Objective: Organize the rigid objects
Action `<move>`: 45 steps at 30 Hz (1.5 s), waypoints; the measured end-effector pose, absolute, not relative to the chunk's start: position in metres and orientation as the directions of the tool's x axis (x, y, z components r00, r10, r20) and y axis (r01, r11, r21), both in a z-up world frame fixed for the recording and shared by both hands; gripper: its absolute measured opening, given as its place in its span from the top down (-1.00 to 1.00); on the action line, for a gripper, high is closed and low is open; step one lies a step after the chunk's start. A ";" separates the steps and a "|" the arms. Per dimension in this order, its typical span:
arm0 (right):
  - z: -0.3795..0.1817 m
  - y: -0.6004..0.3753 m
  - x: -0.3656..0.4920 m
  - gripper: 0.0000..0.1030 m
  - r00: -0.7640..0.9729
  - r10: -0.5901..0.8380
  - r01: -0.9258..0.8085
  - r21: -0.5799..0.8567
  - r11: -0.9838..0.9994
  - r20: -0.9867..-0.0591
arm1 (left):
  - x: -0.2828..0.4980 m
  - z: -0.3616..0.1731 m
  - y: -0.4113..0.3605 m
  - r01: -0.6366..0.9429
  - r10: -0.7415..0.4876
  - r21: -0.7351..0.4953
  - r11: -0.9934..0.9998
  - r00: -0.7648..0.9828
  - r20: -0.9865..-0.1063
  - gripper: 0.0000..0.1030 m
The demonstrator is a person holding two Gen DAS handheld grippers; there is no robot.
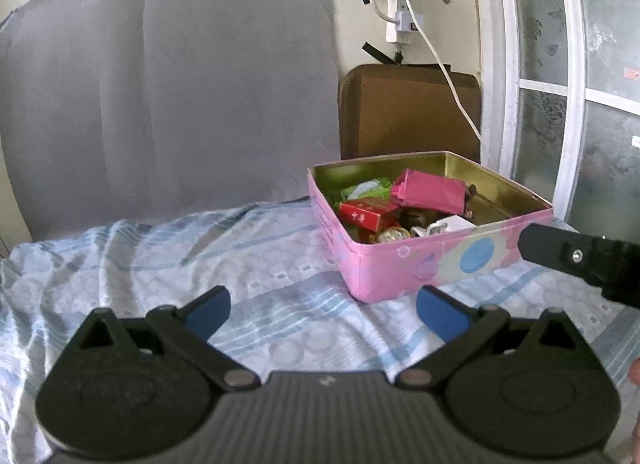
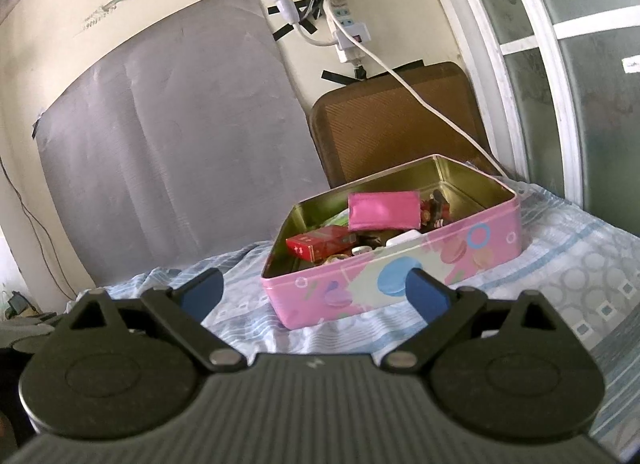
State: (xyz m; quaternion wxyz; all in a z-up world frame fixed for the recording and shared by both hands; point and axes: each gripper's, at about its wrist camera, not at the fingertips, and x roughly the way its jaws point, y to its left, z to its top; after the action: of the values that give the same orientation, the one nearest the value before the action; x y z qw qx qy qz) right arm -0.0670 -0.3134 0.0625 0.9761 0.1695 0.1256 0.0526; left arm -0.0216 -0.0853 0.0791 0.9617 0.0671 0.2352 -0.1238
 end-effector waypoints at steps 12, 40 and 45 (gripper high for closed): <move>0.062 -0.317 -0.072 -0.93 0.966 0.138 -0.052 0.355 0.933 -0.220 | -0.031 0.082 -0.087 0.230 -0.167 0.106 0.967 0.893 -0.418 -0.99; 0.056 -0.320 -0.069 -0.95 0.962 0.129 -0.031 0.370 0.928 -0.241 | -0.033 0.069 -0.087 0.275 -0.187 0.134 0.952 0.868 -0.459 -0.99; 0.054 -0.319 -0.067 -0.95 0.960 0.128 -0.028 0.371 0.928 -0.248 | -0.032 0.066 -0.091 0.269 -0.170 0.157 0.950 0.870 -0.463 -0.99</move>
State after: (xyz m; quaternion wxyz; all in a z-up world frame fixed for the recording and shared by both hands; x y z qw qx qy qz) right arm -0.0670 -0.3190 0.0542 0.9726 0.1852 0.1350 0.0403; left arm -0.0325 -0.0910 0.0658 0.9608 0.1088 0.2278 -0.1144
